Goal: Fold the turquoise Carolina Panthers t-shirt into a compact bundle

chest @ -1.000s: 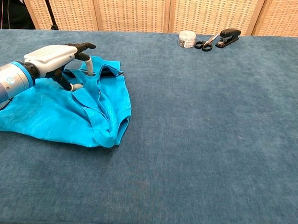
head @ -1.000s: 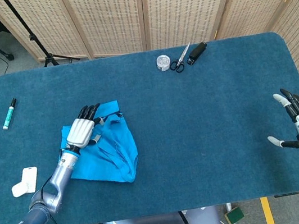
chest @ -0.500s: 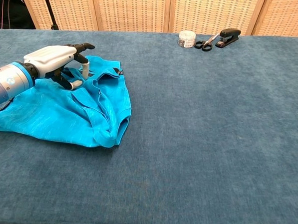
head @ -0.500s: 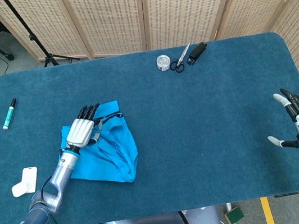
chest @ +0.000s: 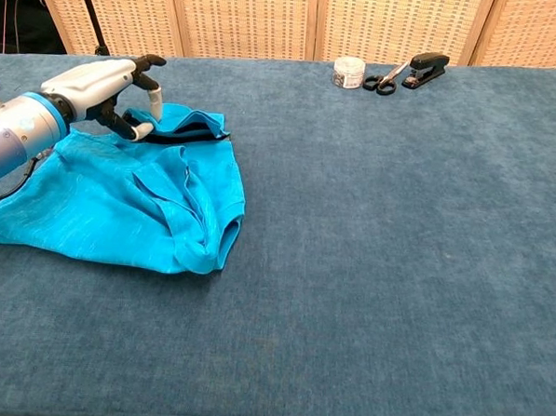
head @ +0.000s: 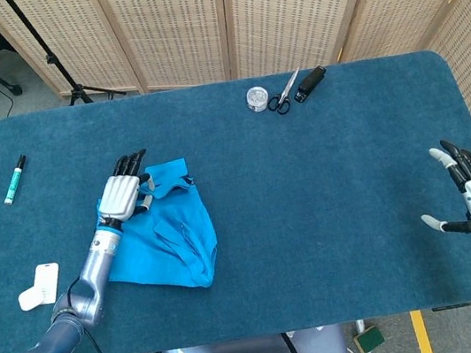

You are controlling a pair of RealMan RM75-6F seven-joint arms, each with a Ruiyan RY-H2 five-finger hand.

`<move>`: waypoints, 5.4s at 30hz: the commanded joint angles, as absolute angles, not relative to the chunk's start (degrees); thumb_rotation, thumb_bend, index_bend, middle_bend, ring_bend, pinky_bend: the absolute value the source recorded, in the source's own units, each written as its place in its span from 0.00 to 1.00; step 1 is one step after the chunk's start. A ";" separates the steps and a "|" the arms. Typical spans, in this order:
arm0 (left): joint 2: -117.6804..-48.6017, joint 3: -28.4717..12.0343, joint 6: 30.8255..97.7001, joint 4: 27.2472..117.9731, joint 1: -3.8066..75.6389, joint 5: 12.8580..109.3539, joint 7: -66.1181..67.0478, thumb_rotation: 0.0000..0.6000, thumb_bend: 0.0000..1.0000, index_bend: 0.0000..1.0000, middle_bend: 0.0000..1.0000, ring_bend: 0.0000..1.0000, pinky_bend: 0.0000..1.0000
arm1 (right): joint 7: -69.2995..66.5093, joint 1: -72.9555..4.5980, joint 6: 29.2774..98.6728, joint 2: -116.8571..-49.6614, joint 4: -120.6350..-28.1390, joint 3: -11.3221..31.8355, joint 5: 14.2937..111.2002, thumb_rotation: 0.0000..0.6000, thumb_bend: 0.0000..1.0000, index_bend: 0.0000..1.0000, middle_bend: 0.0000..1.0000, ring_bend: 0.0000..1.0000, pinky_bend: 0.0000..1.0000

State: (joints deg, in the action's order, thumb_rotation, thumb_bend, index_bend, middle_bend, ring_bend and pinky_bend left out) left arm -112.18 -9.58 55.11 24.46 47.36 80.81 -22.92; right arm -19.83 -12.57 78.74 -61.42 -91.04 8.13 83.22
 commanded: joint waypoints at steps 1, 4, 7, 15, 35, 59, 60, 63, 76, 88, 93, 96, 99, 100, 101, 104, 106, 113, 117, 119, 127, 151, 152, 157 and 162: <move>-112.62 -10.96 53.82 23.69 48.27 79.36 -22.19 1.00 0.46 0.64 0.00 0.00 0.00 | -19.76 -12.59 78.67 -61.47 -90.98 8.16 83.13 1.00 0.00 0.00 0.00 0.00 0.00; -113.18 -11.92 52.46 22.26 49.29 78.32 -21.45 1.00 0.46 0.64 0.00 0.00 0.00 | -19.64 -12.65 78.46 -61.53 -90.90 8.17 82.99 1.00 0.00 0.00 0.00 0.00 0.00; -114.06 -13.08 50.23 20.52 50.39 76.86 -20.37 1.00 0.45 0.63 0.00 0.00 0.00 | -19.48 -12.79 78.10 -61.65 -90.80 8.17 82.83 1.00 0.00 0.00 0.00 0.00 0.00; -116.73 -17.55 44.94 17.29 53.26 71.43 -14.87 1.00 0.42 0.00 0.00 0.00 0.00 | -19.19 -13.04 77.39 -61.82 -90.64 8.07 82.64 1.00 0.00 0.00 0.00 0.00 0.00; -106.16 -11.40 58.34 32.82 46.87 79.12 -23.86 1.00 0.33 0.00 0.00 0.00 0.00 | -19.82 -12.97 77.54 -61.56 -90.78 8.06 82.95 1.00 0.00 0.00 0.00 0.00 0.00; -95.32 -1.99 59.43 54.41 40.93 86.08 -17.34 1.00 0.33 0.00 0.00 0.00 0.00 | -19.98 -12.81 77.82 -61.28 -91.05 8.14 82.87 1.00 0.00 0.00 0.00 0.00 0.00; -95.54 -2.01 59.36 54.07 40.97 86.11 -17.27 1.00 0.33 0.00 0.00 0.00 0.00 | -19.96 -12.81 77.81 -61.28 -91.06 8.14 82.88 1.00 0.00 0.00 0.00 0.00 0.00; -96.67 -2.40 59.38 52.33 41.22 86.08 -16.89 1.00 0.33 0.00 0.00 0.00 0.00 | -19.83 -12.80 77.82 -61.31 -91.07 8.10 82.92 1.00 0.00 0.00 0.00 0.00 0.00; -99.27 -1.51 58.60 47.74 41.96 87.53 -16.96 1.00 0.34 0.00 0.00 0.00 0.00 | -19.79 -12.72 77.93 -61.30 -91.12 8.16 82.82 1.00 0.00 0.00 0.00 0.00 0.00; -97.64 1.26 59.84 47.14 41.35 90.60 -19.02 1.00 0.36 0.03 0.00 0.00 0.00 | -20.32 -12.70 77.85 -61.16 -90.99 8.28 82.66 1.00 0.00 0.00 0.00 0.00 0.00; -97.33 1.94 59.76 46.77 41.37 91.32 -18.86 1.00 0.36 0.17 0.00 0.00 0.00 | -20.35 -12.71 77.81 -61.15 -90.97 8.31 82.61 1.00 0.00 0.00 0.00 0.00 0.00; -97.44 2.06 59.33 46.61 41.42 91.30 -18.48 1.00 0.36 0.23 0.00 0.00 0.00 | -20.26 -12.72 77.80 -61.17 -91.01 8.27 82.70 1.00 0.00 0.00 0.00 0.00 0.00; -97.87 2.31 58.48 46.32 41.62 91.37 -17.76 1.00 0.37 0.28 0.00 0.00 0.00 | -20.18 -12.73 77.80 -61.19 -91.03 8.27 82.72 1.00 0.00 0.00 0.00 0.00 0.00; -97.97 2.31 58.32 46.29 41.65 91.33 -17.59 1.00 0.37 0.29 0.00 0.00 0.00 | -20.17 -12.73 77.79 -61.20 -91.02 8.26 82.72 1.00 0.00 0.00 0.00 0.00 0.00; -98.09 2.27 58.20 46.25 41.69 91.27 -17.45 1.00 0.37 0.30 0.00 0.00 0.00 | -20.19 -12.73 77.76 -61.20 -91.02 8.26 82.70 1.00 0.00 0.00 0.00 0.00 0.00; -98.21 2.22 58.10 46.31 41.71 91.21 -17.43 1.00 0.37 0.32 0.00 0.00 0.00 | -20.22 -12.74 77.73 -61.19 -91.02 8.27 82.67 1.00 0.00 0.00 0.00 0.00 0.00; -98.33 2.19 58.18 46.23 41.71 91.23 -17.19 1.00 0.37 0.33 0.00 0.00 0.00 | -20.25 -12.75 77.70 -61.20 -90.99 8.27 82.68 1.00 0.00 0.00 0.00 0.00 0.00; -98.96 1.42 57.98 46.06 41.81 90.51 -16.54 1.00 0.39 0.35 0.00 0.00 0.00 | -20.34 -12.74 77.71 -61.14 -91.05 8.22 82.80 1.00 0.00 0.00 0.00 0.00 0.00; -99.60 0.74 57.79 46.03 42.25 90.12 -16.54 1.00 0.40 0.37 0.00 0.00 0.00 | -20.18 -12.75 77.71 -61.16 -91.08 8.18 82.86 1.00 0.00 0.00 0.00 0.00 0.00; -99.78 0.72 57.65 45.95 42.44 90.18 -16.26 1.00 0.41 0.39 0.00 0.00 0.00 | -20.06 -12.76 77.68 -61.18 -91.10 8.15 82.90 1.00 0.00 0.00 0.00 0.00 0.00; -100.61 0.35 57.61 45.49 42.45 89.75 -15.61 1.00 0.42 0.43 0.00 0.00 0.00 | -20.20 -12.76 77.64 -61.17 -91.03 8.19 82.77 1.00 0.00 0.00 0.00 0.00 0.00; -102.26 -1.21 59.75 44.42 42.76 89.20 -15.18 1.00 0.58 0.67 0.00 0.00 0.00 | -20.35 -12.69 77.85 -61.02 -91.18 8.15 83.02 1.00 0.00 0.00 0.00 0.00 0.00; -102.32 -1.30 59.76 44.40 42.81 89.14 -15.18 1.00 0.59 0.68 0.00 0.00 0.00 | -20.36 -12.68 77.87 -61.01 -91.18 8.15 83.03 1.00 0.00 0.00 0.00 0.00 0.00; -102.57 -1.79 59.90 44.37 43.21 88.99 -15.23 1.00 0.60 0.69 0.00 0.00 0.00 | -20.36 -12.64 77.94 -60.98 -91.24 8.15 83.04 1.00 0.00 0.00 0.00 0.00 0.00; -102.76 -2.07 60.72 43.92 44.09 89.67 -14.35 1.00 0.60 0.70 0.00 0.00 0.00 | -20.46 -12.59 78.07 -60.90 -91.35 8.16 83.12 1.00 0.00 0.00 0.00 0.00 0.00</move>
State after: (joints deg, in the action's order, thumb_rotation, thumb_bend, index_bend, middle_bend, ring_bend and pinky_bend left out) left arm -102.69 -2.02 60.57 44.07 43.90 89.51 -14.57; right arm -20.46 -12.59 78.07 -60.90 -91.35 8.16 83.12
